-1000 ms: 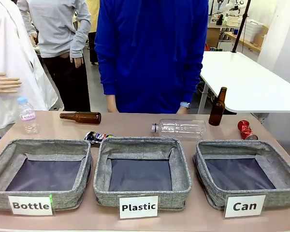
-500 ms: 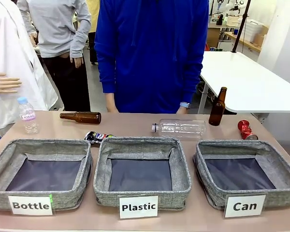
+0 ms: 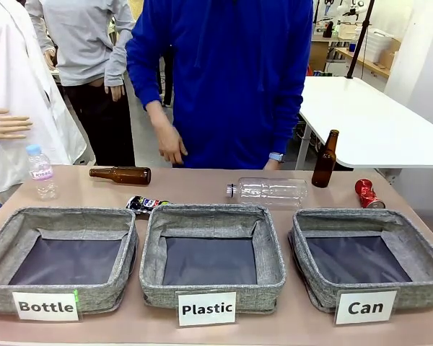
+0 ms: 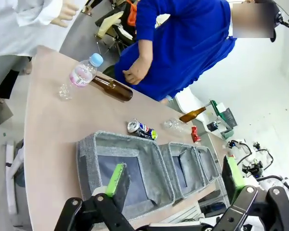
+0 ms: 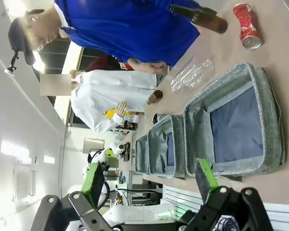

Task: Sort the can waste into the basket.
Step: Pick up the can waste from the table and place it in the right Fabric basket.

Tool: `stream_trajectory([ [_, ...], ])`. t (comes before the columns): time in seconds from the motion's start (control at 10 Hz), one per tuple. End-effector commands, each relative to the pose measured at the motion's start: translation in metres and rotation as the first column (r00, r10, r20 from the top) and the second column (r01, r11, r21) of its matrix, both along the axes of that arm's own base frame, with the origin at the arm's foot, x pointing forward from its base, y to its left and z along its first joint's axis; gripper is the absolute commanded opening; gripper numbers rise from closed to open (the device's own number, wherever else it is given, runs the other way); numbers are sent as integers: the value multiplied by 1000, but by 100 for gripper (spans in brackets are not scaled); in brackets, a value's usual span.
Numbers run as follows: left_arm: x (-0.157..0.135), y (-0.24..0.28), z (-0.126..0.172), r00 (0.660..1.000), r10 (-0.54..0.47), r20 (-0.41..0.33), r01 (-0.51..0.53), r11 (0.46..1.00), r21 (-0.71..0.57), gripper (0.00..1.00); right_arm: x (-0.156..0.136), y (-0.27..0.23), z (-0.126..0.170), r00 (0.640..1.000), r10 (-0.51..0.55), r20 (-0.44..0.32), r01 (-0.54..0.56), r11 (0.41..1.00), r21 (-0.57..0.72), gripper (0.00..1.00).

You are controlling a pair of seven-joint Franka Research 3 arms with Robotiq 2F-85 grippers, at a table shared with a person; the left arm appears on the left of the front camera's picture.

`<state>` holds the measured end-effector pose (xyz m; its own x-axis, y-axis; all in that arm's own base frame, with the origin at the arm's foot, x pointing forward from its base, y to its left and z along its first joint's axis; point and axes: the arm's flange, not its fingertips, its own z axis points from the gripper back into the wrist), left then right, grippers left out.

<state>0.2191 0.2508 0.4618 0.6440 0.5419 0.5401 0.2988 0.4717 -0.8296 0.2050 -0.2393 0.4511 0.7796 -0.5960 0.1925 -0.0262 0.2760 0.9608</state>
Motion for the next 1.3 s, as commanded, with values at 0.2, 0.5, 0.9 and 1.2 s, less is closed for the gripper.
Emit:
stream_trajectory([
  [0.2,0,0,0,1000,-1,0,1,1000,0,100,3,0,2,999,-1,33,2,1000,-7,100],
  [0.5,57,-27,30,983,-139,-122,160,971,178,100,3,0,2,999,-1,33,2,1000,-7,100],
  [0.9,188,-130,45,894,-261,-364,407,813,416,100,3,0,2,999,-1,33,2,1000,-7,100],
  [1.2,234,-200,27,899,-223,-378,408,741,534,100,3,0,2,999,-1,33,2,1000,-7,100],
])
